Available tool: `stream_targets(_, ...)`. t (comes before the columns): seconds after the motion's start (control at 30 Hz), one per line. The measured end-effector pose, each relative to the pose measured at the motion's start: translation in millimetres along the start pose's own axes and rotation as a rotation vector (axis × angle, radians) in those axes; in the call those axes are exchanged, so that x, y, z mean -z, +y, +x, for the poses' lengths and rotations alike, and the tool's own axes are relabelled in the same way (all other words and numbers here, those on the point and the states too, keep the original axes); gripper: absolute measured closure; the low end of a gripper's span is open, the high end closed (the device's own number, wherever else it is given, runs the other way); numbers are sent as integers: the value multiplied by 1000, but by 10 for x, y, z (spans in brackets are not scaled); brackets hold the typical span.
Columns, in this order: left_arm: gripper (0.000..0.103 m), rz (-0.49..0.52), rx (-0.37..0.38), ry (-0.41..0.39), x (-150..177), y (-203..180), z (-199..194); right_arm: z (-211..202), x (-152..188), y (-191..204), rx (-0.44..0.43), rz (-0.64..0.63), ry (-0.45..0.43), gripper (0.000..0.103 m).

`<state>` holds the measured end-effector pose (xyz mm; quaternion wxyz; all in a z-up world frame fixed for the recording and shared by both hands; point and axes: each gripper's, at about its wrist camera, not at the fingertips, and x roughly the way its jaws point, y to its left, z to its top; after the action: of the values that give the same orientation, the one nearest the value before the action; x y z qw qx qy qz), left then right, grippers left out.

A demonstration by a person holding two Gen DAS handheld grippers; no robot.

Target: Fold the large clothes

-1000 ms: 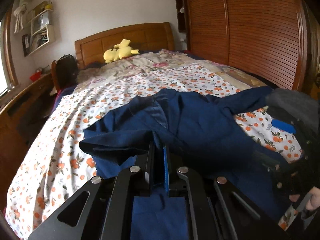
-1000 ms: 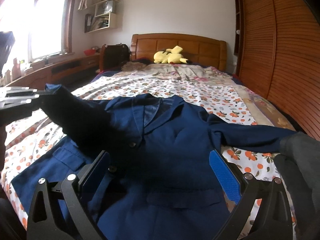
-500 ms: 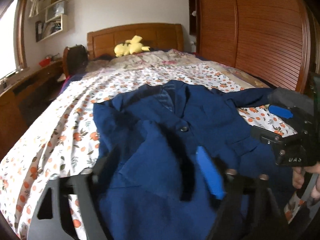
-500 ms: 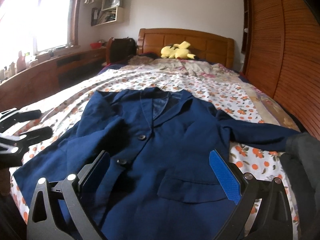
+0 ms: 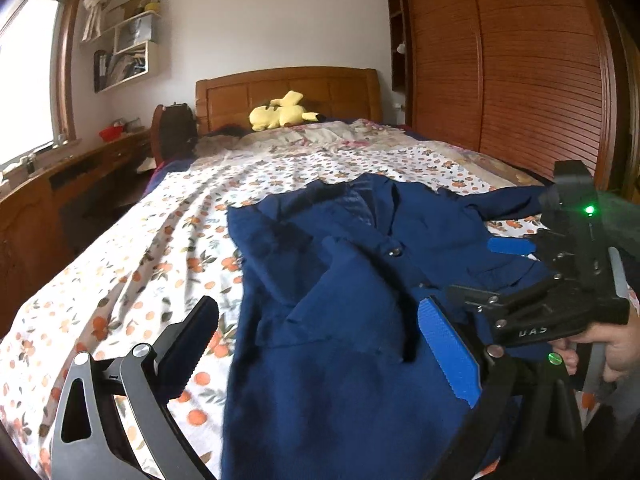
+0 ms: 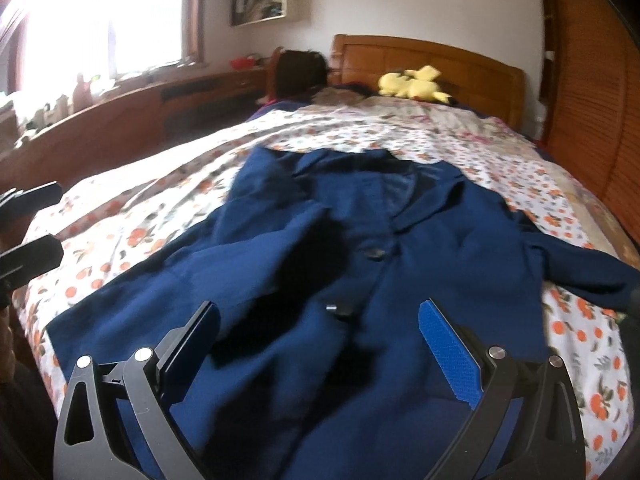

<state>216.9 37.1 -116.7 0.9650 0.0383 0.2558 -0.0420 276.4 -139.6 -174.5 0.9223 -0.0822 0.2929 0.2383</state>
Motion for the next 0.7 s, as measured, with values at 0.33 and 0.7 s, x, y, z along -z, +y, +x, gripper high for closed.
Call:
stream_targets(0.33, 3, -20, -38, 11, 144, 329, -145, 363, -51, 556, -147, -70, 75, 33)
stream_targets(0.7, 3, -33, -54, 35, 280, 570, -213, 781, 64, 811, -137, -137, 197, 40)
